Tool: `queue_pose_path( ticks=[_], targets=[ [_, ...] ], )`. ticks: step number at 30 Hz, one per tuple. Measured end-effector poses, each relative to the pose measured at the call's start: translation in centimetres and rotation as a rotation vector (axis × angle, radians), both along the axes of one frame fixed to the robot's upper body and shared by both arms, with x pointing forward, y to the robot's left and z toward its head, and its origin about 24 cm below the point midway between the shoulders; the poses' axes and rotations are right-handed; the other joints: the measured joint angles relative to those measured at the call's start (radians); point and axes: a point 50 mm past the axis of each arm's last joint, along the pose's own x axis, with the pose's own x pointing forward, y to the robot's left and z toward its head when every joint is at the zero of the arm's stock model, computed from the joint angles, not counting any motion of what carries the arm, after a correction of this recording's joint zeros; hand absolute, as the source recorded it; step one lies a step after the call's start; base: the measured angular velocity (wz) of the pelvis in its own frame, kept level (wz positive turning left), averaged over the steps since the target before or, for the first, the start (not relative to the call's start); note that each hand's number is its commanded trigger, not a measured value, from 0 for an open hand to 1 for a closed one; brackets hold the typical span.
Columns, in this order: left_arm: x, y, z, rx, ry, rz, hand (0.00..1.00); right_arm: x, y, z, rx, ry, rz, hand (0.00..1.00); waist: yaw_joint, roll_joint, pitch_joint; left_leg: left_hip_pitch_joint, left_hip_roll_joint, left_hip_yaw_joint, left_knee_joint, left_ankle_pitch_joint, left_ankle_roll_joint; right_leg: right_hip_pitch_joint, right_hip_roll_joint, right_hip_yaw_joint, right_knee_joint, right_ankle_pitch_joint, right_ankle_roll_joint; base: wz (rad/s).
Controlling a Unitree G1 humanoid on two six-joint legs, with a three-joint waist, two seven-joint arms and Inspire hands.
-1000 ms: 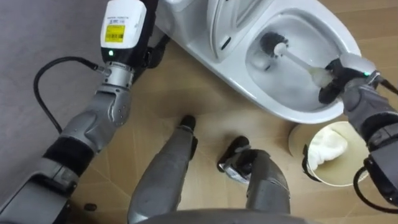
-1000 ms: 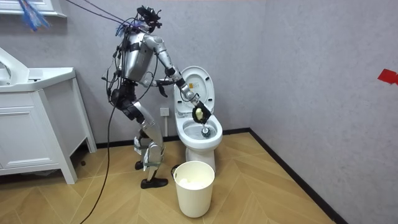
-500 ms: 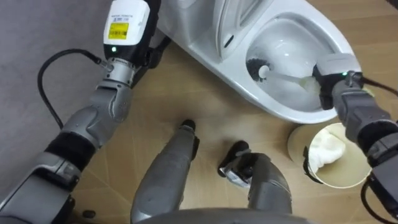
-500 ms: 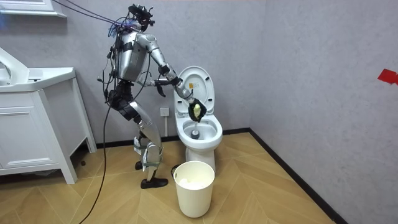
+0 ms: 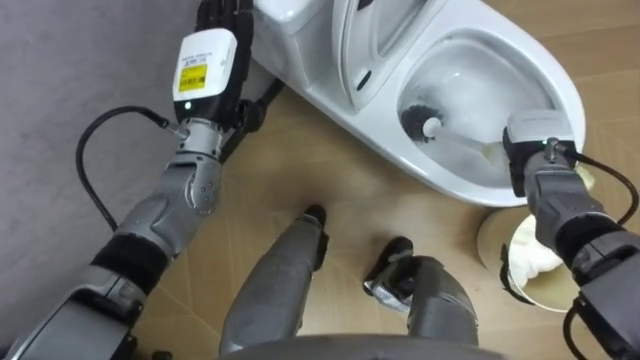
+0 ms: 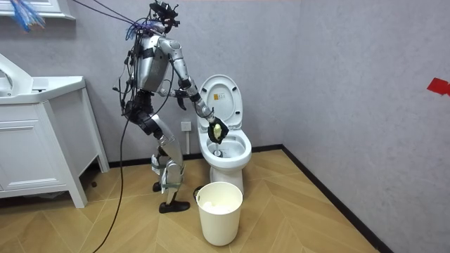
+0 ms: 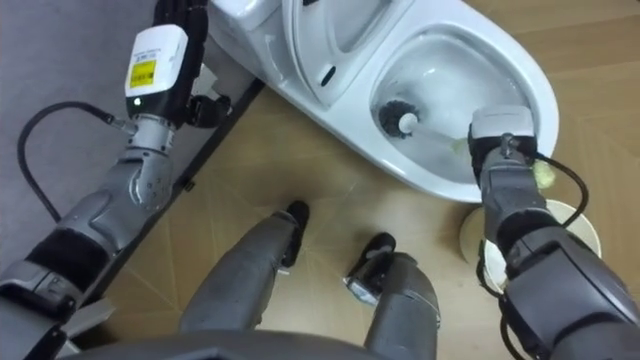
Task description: Brush toilet
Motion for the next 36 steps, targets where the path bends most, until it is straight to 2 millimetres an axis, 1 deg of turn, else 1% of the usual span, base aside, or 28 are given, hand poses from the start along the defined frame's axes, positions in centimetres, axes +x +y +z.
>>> queue_pose_path(
  ticks=[4,6,8,9,11,14,16,17,19,21,22,25,26,31,33,36],
  targets=[
    [-0.1,-0.1,0.0,-0.003,-0.007,-0.001,0.00,-0.1,-0.4,0.0,0.039,-0.004,-0.037,1.00,0.002,-0.001,0.0009,0.000,-0.001,0.000,-0.002,0.000,0.000,-0.001,0.000,0.006,0.000,0.000,0.001,0.00],
    [-0.1,-0.1,0.0,-0.002,-0.010,-0.003,0.00,-0.2,-0.8,0.0,0.071,-0.003,-0.070,1.00,0.002,-0.007,0.0042,0.000,-0.003,0.001,-0.003,0.000,0.000,-0.004,-0.001,0.011,0.003,-0.001,0.002,0.00],
    [0.0,-0.1,0.2,0.006,-0.035,-0.001,0.00,-0.1,-1.1,0.1,0.112,-0.011,-0.105,1.00,0.001,-0.018,0.0110,-0.005,-0.003,0.003,-0.003,0.000,0.000,-0.012,-0.004,0.013,0.007,-0.003,0.001,0.00],
    [0.0,-0.1,0.2,0.007,-0.042,0.000,0.00,-0.1,-1.2,0.2,0.123,-0.014,-0.112,1.00,0.000,-0.022,0.0128,-0.009,-0.004,0.003,-0.002,0.000,0.000,-0.016,-0.006,0.013,0.011,-0.004,0.001,0.05],
    [0.0,-0.1,0.8,0.004,-0.077,-0.001,0.00,0.2,-1.5,0.5,0.154,-0.032,-0.138,1.00,-0.001,-0.035,0.0189,-0.031,-0.013,0.000,0.007,0.000,0.000,-0.041,-0.017,0.013,0.033,-0.011,0.001,0.08],
    [0.2,-0.3,1.3,-0.002,-0.110,-0.007,0.00,1.0,-1.9,1.4,0.214,-0.066,-0.203,1.00,0.000,-0.043,0.0235,-0.058,-0.019,0.000,0.022,0.000,0.000,-0.072,-0.027,0.016,0.061,-0.013,0.000,0.03],
    [0.4,-0.3,1.6,0.008,-0.121,-0.012,0.00,1.8,-1.8,2.1,0.235,-0.088,-0.207,1.00,0.001,-0.047,0.0262,-0.069,-0.024,0.002,0.033,0.000,0.001,-0.086,-0.035,0.018,0.083,-0.018,-0.002,0.02],
    [0.7,-0.2,1.9,0.017,-0.133,-0.017,0.00,2.3,-1.6,2.5,0.259,-0.110,-0.210,1.00,0.001,-0.059,0.0333,-0.074,-0.030,0.002,0.039,0.000,0.001,-0.097,-0.040,0.027,0.098,-0.026,-0.002,0.05],
    [1.0,-0.1,2.5,0.030,-0.155,-0.023,0.00,2.8,-1.4,2.9,0.288,-0.132,-0.223,1.00,-0.002,-0.073,0.0391,-0.088,-0.031,0.000,0.057,-0.002,-0.002,-0.110,-0.040,0.033,0.113,-0.036,-0.004,0.07],
    [1.2,0.1,2.9,0.044,-0.170,-0.026,0.00,3.2,-1.4,3.3,0.319,-0.156,-0.245,1.00,-0.007,-0.083,0.0429,-0.098,-0.032,-0.005,0.066,0.000,-0.004,-0.118,-0.039,0.033,0.120,-0.037,-0.005,0.03],
    [1.3,0.1,3.0,0.056,-0.178,-0.026,0.00,3.4,-1.4,3.5,0.353,-0.178,-0.268,1.00,-0.007,-0.094,0.0423,-0.104,-0.032,-0.001,0.070,0.000,-0.005,-0.128,-0.038,0.043,0.128,-0.038,-0.005,-0.05],
    [1.5,0.4,3.3,0.086,-0.192,-0.021,0.00,3.6,-1.6,3.9,0.415,-0.224,-0.318,1.00,-0.011,-0.111,0.0401,-0.115,-0.033,-0.002,0.083,0.000,-0.005,-0.138,-0.038,0.045,0.138,-0.037,-0.006,-0.02],
    [1.6,0.5,3.4,0.099,-0.196,-0.019,0.00,3.9,-1.6,4.2,0.427,-0.240,-0.325,1.00,-0.016,-0.114,0.0397,-0.119,-0.034,-0.002,0.087,0.000,-0.005,-0.142,-0.039,0.045,0.142,-0.037,-0.007,0.00],
    [1.7,1.2,3.6,0.144,-0.202,-0.003,0.00,4.4,-1.4,4.8,0.412,-0.251,-0.299,1.00,-0.034,-0.115,0.0389,-0.124,-0.032,-0.005,0.103,0.001,-0.005,-0.140,-0.036,0.042,0.145,-0.032,-0.009,-0.01],
    [1.8,1.2,3.6,0.146,-0.202,-0.001,0.00,4.4,-1.4,4.8,0.399,-0.246,-0.287,1.00,-0.033,-0.115,0.0385,-0.123,-0.032,-0.007,0.105,0.001,-0.005,-0.137,-0.034,0.043,0.142,-0.028,-0.009,-0.02],
    [1.9,1.0,3.8,0.142,-0.202,-0.004,0.00,4.5,-1.2,4.8,0.347,-0.224,-0.242,1.00,-0.025,-0.108,0.0379,-0.123,-0.029,-0.016,0.107,0.001,-0.005,-0.127,-0.028,0.032,0.127,-0.021,-0.009,0.00]
  ],
)
